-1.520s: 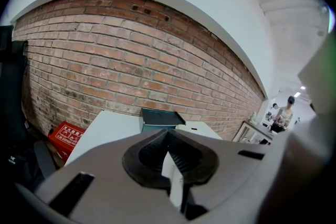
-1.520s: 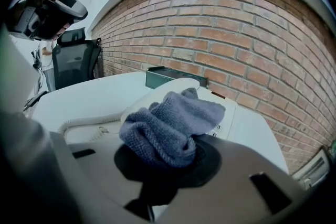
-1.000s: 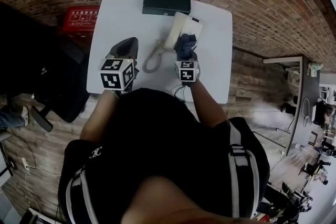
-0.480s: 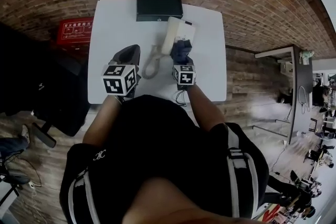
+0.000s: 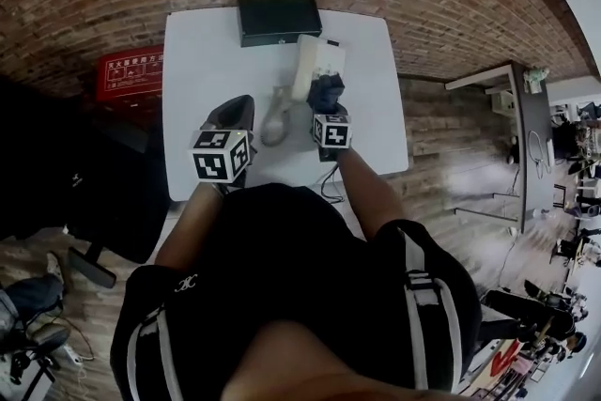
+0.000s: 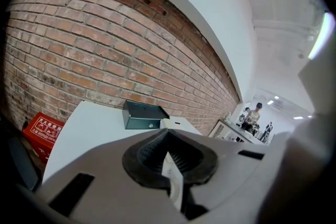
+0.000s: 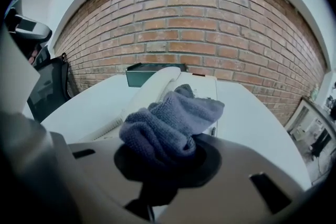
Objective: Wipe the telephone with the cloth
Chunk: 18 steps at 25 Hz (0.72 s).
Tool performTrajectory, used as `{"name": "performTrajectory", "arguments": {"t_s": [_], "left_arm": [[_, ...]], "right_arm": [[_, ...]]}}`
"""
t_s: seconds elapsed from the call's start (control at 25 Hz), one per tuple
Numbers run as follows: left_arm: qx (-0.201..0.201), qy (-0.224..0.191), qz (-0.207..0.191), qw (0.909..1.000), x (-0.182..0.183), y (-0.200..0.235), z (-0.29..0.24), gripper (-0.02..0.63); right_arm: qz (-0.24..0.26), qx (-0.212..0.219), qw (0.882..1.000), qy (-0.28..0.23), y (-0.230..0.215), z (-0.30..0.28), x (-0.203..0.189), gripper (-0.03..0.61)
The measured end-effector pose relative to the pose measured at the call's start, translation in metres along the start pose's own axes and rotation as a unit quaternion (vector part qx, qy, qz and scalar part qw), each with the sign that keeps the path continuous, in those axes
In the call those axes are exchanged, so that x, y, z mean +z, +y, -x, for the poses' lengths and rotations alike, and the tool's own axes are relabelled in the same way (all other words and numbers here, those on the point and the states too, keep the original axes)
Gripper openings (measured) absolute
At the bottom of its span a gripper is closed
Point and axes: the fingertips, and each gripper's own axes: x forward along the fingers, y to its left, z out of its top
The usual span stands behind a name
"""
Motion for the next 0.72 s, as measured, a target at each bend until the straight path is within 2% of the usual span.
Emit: {"name": "performTrajectory", "arguments": {"t_s": [0.4,0.6,0.72], "left_arm": [[-0.034,0.023,-0.033,0.9986,0.004,-0.003,0.001,-0.006],[-0.025,0.035,-0.039,0.9983,-0.012,-0.013,0.011,-0.006],[-0.018,0.032,-0.049,0.9981,-0.018,-0.031,0.019,-0.006]], "right_arm": [[-0.011,-0.046,0.996,0.072,-0.002,0.004,0.008,0.061],[-0.016,-0.045,0.996,0.072,-0.005,0.007,0.004,0.061],[-0.033,-0.027,0.997,0.067,-0.005,0.005,0.004,0.061]]}}
